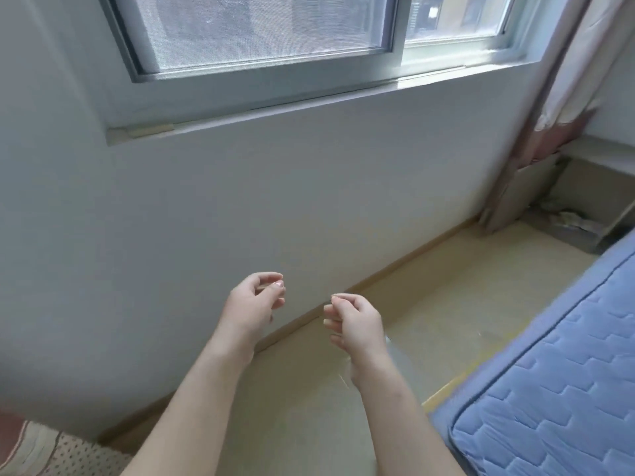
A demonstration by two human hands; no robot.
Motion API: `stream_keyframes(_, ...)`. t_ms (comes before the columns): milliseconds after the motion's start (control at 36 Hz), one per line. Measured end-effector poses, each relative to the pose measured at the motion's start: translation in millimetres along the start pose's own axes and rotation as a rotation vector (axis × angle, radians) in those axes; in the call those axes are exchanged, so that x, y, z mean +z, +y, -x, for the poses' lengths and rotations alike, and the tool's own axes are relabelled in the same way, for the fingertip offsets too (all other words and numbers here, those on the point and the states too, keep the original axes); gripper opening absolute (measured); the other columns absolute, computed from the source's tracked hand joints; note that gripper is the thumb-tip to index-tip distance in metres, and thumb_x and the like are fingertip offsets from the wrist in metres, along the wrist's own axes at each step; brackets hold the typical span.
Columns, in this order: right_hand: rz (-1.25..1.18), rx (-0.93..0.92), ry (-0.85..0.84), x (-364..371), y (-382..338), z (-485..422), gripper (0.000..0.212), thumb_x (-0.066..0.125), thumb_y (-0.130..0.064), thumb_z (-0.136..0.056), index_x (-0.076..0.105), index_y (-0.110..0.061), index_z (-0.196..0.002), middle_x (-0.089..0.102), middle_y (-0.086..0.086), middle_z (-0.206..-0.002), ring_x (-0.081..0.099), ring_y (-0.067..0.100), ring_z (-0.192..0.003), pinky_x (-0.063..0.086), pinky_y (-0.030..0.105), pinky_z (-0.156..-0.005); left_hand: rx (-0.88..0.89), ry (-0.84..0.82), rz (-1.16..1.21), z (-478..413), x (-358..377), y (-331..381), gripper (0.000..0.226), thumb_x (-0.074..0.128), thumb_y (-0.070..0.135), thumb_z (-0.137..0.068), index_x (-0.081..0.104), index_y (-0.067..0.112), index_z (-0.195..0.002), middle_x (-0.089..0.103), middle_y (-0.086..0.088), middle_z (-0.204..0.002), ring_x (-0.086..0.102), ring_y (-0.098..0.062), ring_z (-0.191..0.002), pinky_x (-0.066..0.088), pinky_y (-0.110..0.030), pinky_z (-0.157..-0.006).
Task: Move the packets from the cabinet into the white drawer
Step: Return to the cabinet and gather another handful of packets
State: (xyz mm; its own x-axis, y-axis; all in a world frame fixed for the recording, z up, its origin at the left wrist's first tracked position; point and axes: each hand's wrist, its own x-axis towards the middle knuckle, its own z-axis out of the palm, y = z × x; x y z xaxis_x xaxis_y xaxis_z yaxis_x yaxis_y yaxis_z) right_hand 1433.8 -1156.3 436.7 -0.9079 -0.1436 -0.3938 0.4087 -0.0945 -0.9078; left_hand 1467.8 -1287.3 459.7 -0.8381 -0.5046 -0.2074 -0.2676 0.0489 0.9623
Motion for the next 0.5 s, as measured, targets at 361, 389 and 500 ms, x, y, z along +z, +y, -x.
stream_keyframes(361, -0.085, -0.038, 0.211, -86, -100, -233, 0.012, 0.049, -0.016, -0.093, 0.055, -0.020, -0.084, 0.060, -0.002, -0.085, 0.055, 0.012, -0.069, 0.041, 0.024, -0.064, 0.026, -0.291, -0.085, -207, 198, 75, 0.012, 0.052, 0.017, -0.095, 0.060, 0.025, -0.096, 0.064, -0.001, -0.100, 0.061, -0.011, -0.086, 0.046, -0.029, -0.081)
stream_keyframes(389, -0.099, -0.048, 0.231, -94, -111, -248, 0.012, 0.049, -0.016, -0.094, 0.055, -0.020, -0.083, 0.060, -0.001, -0.085, 0.055, 0.012, -0.069, 0.042, 0.024, -0.065, 0.035, -0.311, -0.091, -219, 213, 83, 0.012, 0.052, 0.017, -0.095, 0.060, 0.026, -0.094, 0.064, -0.001, -0.100, 0.061, -0.010, -0.086, 0.046, -0.031, -0.084)
stream_keyframes(500, -0.138, -0.055, 0.294, -123, -142, -298, 0.013, 0.049, -0.016, -0.094, 0.055, -0.019, -0.083, 0.060, -0.001, -0.085, 0.055, 0.013, -0.070, 0.044, 0.025, -0.068, 0.044, -0.390, -0.108, -264, 267, 107, 0.014, 0.052, 0.017, -0.095, 0.059, 0.028, -0.092, 0.064, 0.001, -0.098, 0.061, -0.009, -0.085, 0.046, -0.032, -0.085)
